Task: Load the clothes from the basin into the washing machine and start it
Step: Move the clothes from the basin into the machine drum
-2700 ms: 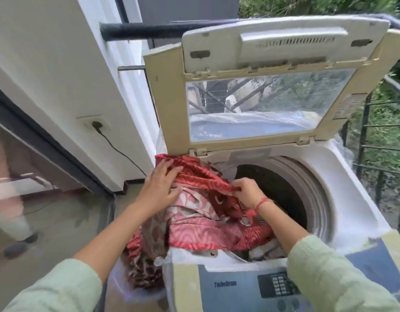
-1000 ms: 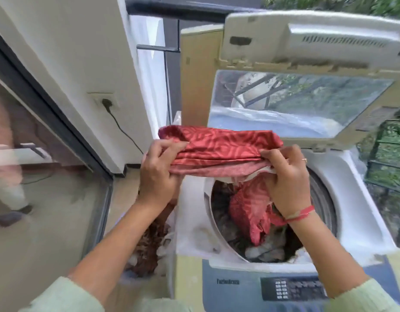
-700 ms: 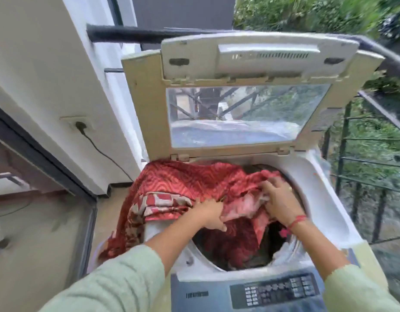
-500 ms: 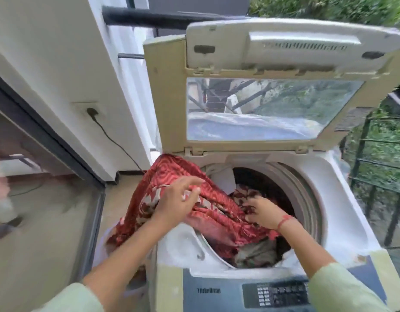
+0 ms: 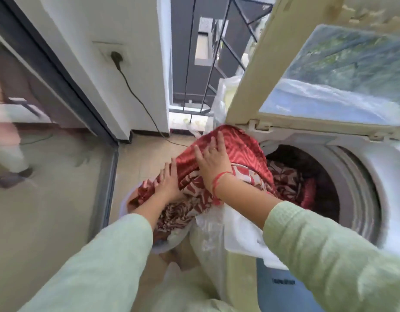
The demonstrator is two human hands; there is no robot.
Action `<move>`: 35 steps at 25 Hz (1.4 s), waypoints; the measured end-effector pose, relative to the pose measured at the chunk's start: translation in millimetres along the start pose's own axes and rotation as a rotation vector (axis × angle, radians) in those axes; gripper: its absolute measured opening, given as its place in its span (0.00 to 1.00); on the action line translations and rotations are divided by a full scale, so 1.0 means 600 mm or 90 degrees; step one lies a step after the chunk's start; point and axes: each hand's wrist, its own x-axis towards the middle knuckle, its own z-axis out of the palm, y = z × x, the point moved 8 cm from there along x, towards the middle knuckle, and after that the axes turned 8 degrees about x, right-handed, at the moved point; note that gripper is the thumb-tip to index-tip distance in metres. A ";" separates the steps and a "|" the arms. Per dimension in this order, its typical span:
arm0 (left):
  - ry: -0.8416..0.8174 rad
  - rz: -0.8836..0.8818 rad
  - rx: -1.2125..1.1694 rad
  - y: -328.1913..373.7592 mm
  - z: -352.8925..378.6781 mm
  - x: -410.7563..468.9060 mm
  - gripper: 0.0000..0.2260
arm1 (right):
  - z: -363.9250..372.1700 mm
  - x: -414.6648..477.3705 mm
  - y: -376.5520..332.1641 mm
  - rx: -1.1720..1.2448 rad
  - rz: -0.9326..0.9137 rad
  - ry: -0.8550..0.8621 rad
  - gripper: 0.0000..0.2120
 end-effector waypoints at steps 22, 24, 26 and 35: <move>0.635 0.481 -0.047 0.498 -0.261 -0.374 0.22 | 0.190 -0.524 0.622 0.818 0.496 1.013 0.11; 0.453 0.429 0.190 0.566 -0.155 -0.305 0.19 | 0.223 -0.504 0.607 0.782 0.483 0.951 0.13; 0.144 0.296 0.428 0.546 -0.021 -0.221 0.14 | 0.255 -0.422 0.538 0.649 0.411 0.702 0.18; 0.388 0.311 0.163 0.376 -0.159 -0.264 0.23 | 0.248 -0.229 0.284 0.603 0.080 0.061 0.28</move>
